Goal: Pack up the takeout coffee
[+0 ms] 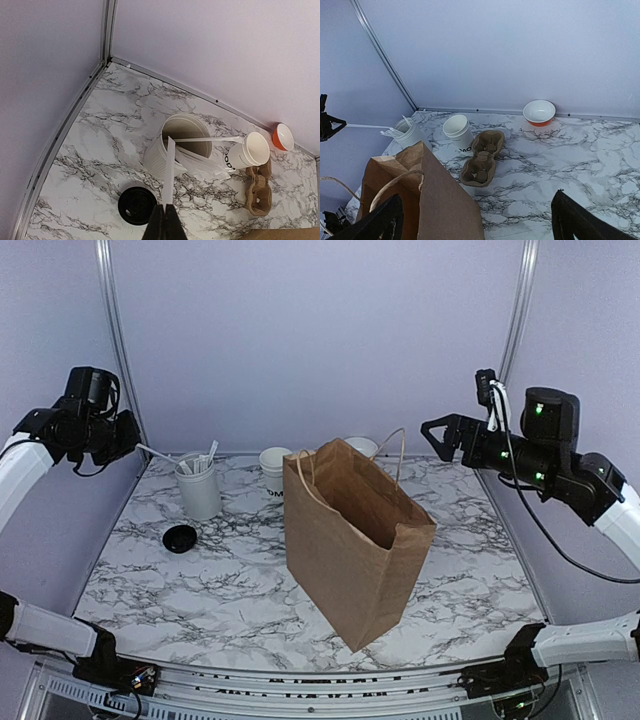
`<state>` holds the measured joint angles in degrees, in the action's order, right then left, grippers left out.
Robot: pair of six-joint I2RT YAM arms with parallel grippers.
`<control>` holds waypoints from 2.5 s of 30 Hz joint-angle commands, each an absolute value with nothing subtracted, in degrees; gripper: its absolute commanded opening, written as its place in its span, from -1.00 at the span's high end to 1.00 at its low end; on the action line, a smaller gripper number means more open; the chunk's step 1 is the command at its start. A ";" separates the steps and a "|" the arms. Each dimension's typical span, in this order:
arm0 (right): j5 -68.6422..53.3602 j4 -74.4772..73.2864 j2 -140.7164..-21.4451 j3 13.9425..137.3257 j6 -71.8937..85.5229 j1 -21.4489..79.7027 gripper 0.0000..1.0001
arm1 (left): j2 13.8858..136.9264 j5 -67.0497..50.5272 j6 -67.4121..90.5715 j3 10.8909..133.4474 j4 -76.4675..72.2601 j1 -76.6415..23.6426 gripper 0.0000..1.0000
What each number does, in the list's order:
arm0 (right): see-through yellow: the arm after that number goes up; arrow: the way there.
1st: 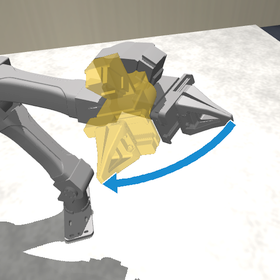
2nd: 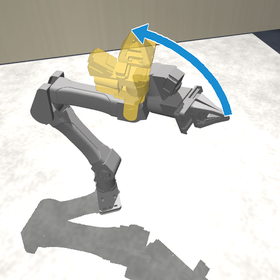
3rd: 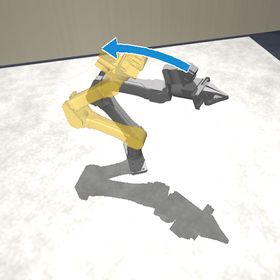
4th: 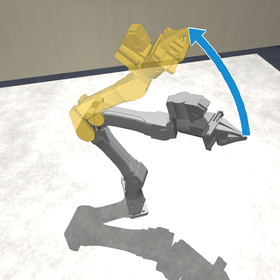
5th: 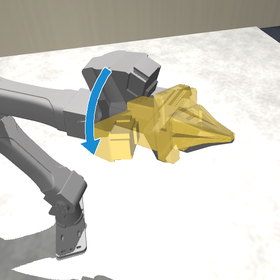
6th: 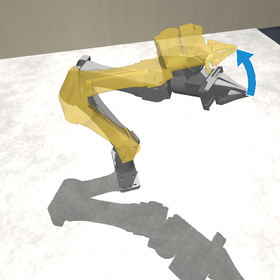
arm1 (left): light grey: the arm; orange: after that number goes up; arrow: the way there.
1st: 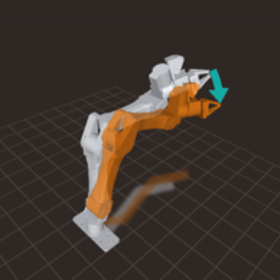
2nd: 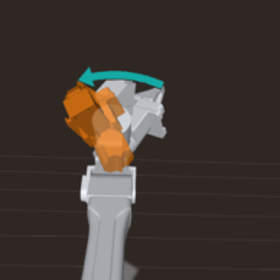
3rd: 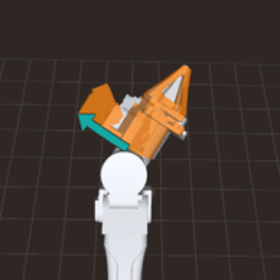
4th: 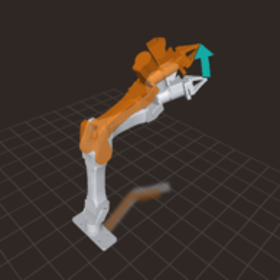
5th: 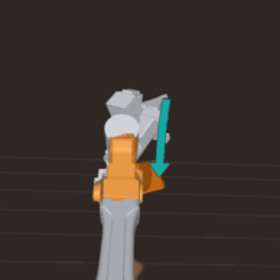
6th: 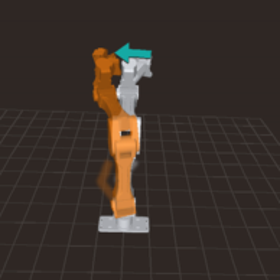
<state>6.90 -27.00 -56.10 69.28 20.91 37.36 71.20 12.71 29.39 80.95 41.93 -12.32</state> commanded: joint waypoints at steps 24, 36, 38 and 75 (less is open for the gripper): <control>10.37 -26.42 -54.77 72.86 18.83 36.93 -0.99 | 68.44 -3.77 25.49 103.08 45.29 -25.74 1.00; 11.68 -28.64 -53.35 73.07 18.50 36.93 -1.00 | 72.38 -11.40 20.88 107.48 44.54 -37.26 1.00; 11.98 -29.22 -53.36 73.37 18.42 36.96 -1.00 | 72.97 -12.57 19.95 107.72 44.63 -38.38 1.00; 11.98 -31.32 -54.87 74.59 19.72 36.97 -1.00 | 91.29 -4.88 14.73 121.06 52.87 -49.13 -0.27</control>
